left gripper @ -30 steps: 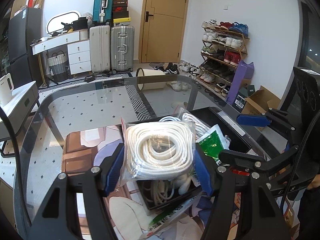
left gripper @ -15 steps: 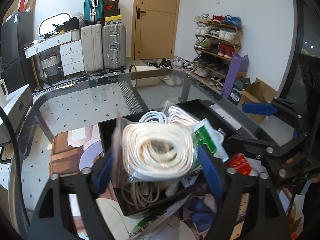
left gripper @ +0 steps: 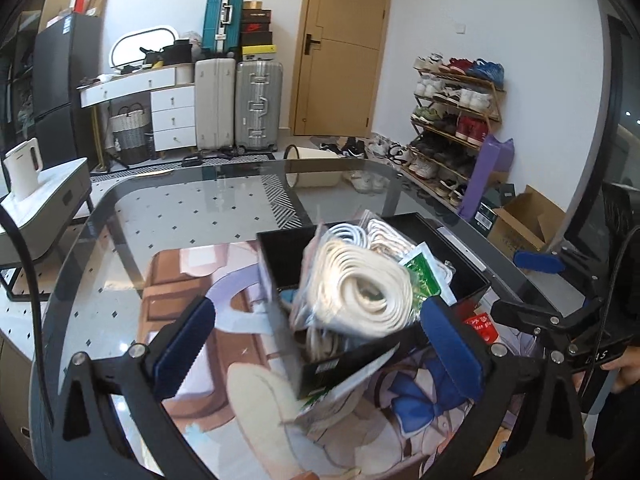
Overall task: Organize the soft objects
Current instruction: 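Move left tool to white-green packet while right tool approaches red balloon glue packet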
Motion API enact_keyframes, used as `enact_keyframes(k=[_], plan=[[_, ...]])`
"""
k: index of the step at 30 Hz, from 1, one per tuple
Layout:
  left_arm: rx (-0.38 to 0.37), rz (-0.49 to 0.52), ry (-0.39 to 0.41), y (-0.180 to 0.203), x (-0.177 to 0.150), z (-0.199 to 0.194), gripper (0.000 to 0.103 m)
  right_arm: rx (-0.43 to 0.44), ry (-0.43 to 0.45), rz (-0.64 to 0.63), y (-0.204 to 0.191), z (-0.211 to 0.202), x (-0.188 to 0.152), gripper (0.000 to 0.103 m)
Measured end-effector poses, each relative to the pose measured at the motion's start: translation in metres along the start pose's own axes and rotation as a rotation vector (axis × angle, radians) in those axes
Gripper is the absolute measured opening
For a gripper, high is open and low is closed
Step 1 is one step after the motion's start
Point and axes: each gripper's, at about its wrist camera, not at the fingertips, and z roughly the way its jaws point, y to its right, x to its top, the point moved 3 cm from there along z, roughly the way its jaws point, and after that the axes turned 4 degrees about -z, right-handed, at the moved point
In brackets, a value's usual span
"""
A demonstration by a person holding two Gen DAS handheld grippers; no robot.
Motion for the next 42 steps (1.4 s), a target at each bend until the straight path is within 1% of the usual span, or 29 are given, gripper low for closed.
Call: enact_keyframes(k=[8,16,23,30,35,42], plan=[[0.022,-0.032,0.001,-0.010,-0.020,-0.018,0.103,0.013,0.002,0.007,-0.009,-0.011,-0.015,0.102],[0.045,-0.028,-0.018,-0.009,-0.039,-0.023,0.103,0.019,-0.012,-0.005,-0.016,-0.011,-0.026,0.102],[0.042,-0.039,-0.038,-0.010,-0.048,-0.019,0.103,0.009,-0.056,0.010,-0.009,-0.003,-0.033,0.102],[0.039,-0.029,-0.061,-0.005,-0.052,-0.012,0.103,-0.006,-0.124,0.078,0.004,0.013,-0.040,0.102],[0.042,-0.029,-0.078,-0.005,-0.053,-0.006,0.103,-0.003,-0.169,0.093,0.005,0.026,-0.045,0.102],[0.044,-0.038,-0.104,-0.009,-0.054,0.000,0.103,-0.002,-0.202,0.105,0.007,0.038,-0.047,0.102]])
